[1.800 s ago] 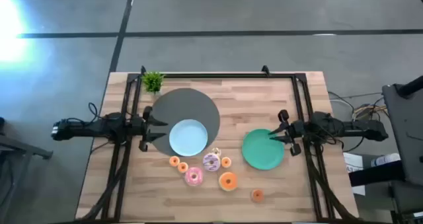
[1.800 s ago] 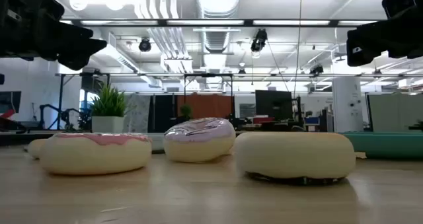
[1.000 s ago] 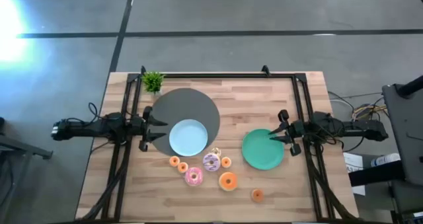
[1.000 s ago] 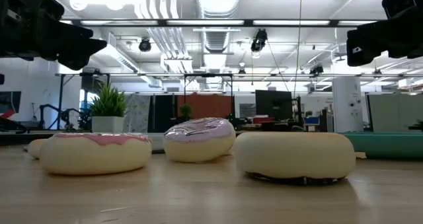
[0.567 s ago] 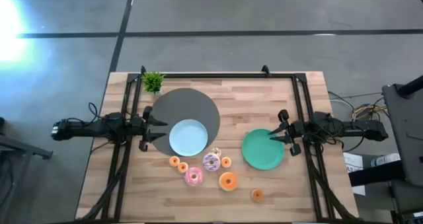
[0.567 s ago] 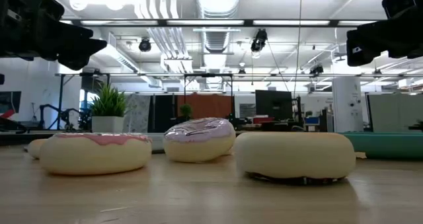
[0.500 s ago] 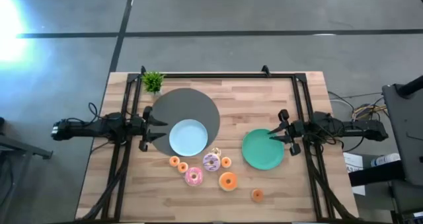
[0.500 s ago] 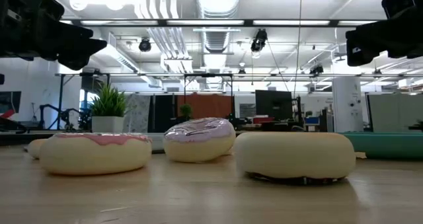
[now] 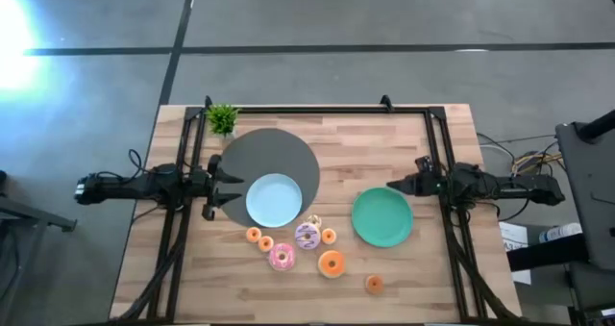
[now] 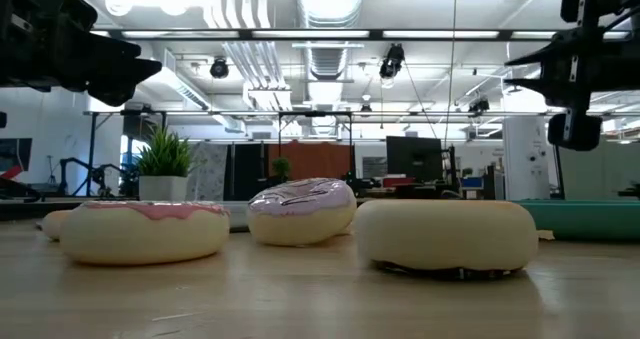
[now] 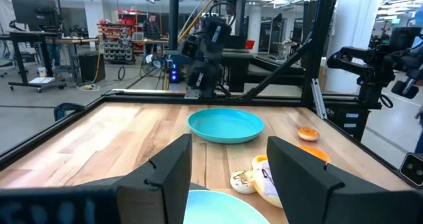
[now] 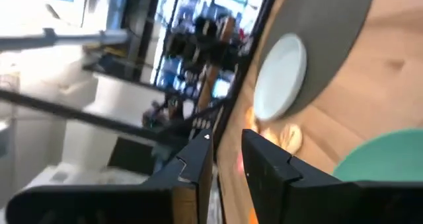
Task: Pick & Place donuts
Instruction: Put the small orange donut on the green plate
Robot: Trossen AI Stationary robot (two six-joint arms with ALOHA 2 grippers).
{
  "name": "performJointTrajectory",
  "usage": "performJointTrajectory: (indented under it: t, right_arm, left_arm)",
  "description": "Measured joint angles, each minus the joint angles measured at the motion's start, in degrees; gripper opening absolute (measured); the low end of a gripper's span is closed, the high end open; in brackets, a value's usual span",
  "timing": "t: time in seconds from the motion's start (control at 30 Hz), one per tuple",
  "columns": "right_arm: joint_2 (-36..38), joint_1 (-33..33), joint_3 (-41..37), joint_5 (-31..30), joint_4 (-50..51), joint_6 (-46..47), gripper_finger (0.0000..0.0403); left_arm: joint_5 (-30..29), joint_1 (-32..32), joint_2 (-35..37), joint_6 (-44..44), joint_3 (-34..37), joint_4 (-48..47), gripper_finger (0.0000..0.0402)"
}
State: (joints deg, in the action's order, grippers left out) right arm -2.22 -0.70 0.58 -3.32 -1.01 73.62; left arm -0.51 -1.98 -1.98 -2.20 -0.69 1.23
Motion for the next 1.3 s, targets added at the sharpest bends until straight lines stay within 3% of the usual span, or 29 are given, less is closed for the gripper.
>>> performJointTrajectory:
  t: [0.2, 0.33, 0.43, 0.67, 0.9, 0.97, 1.1, 1.3]
  right_arm:
    - [-0.23, -0.05, -0.02, -1.01, -4.22, 6.07, 0.0079]
    - [-3.82, -1.86, 0.04, 11.07, -6.22, 1.33, 0.0083]
    - [-8.95, -6.34, 2.34, 11.89, -3.28, 0.18, 0.0088]
    - [-29.36, -20.49, 18.49, 4.13, 18.25, -5.13, 0.0112]
    - [-54.65, -29.55, 33.09, 3.39, 38.51, -9.45, 0.0148]
    - [-60.98, -31.23, 37.07, 3.54, 38.65, -10.68, 0.0152]
    - [-71.71, -35.78, 46.84, 3.37, 38.77, -22.47, 0.0153]
    - [-88.13, -41.99, 60.72, 3.07, 48.90, -37.65, 0.0156]
  left_arm:
    - [0.01, 0.01, 0.00, 0.01, 0.00, 0.00, 0.0171]
    - [0.02, 0.01, 0.00, 0.01, 0.00, 0.00, 0.0171]
    - [0.02, 0.00, 0.00, 0.00, 0.00, 0.00, 0.0171]
    - [0.02, 0.01, 0.00, 0.01, 0.01, 0.00, 0.0171]
    - [0.00, 0.00, 0.00, 0.00, 0.02, 0.00, 0.0171]
    - [0.01, 0.00, 0.00, 0.00, 0.02, 0.00, 0.0171]
    - [0.02, 0.00, 0.00, 0.00, 0.00, -0.04, 0.0171]
    - [0.03, 0.01, 0.00, 0.01, 0.00, -0.17, 0.0171]
